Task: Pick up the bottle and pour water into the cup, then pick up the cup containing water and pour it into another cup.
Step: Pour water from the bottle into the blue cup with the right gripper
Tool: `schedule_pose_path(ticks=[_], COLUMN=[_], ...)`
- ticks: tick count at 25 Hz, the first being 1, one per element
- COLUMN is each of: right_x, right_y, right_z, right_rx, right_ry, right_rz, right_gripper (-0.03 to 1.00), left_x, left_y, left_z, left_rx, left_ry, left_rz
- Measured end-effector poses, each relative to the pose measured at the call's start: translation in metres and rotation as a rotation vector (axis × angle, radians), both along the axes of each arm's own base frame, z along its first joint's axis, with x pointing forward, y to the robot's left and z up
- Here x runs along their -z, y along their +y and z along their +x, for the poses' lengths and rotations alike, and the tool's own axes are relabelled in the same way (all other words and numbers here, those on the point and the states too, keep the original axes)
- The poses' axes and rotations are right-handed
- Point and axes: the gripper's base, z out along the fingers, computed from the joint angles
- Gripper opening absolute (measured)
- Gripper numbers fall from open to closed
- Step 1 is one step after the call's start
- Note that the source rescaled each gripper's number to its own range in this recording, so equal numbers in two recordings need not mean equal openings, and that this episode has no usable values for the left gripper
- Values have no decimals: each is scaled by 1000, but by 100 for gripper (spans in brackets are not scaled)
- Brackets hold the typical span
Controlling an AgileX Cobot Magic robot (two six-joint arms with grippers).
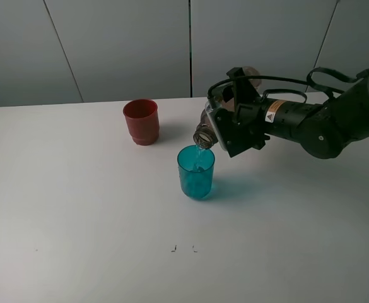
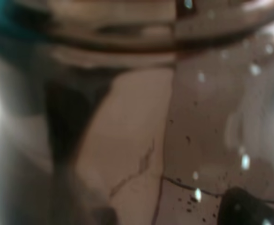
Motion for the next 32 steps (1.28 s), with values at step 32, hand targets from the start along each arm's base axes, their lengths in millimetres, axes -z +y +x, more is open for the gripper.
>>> schedule_pose_path(ticks=[32], right_x=[-7], right_y=[3], right_z=[5], right_rx=[-40], right_ry=[-98], right_rz=[-52], right_gripper=[0], left_x=[0], left_y=[0], left_z=[0], left_rx=[0], left_ry=[0], left_rz=[0])
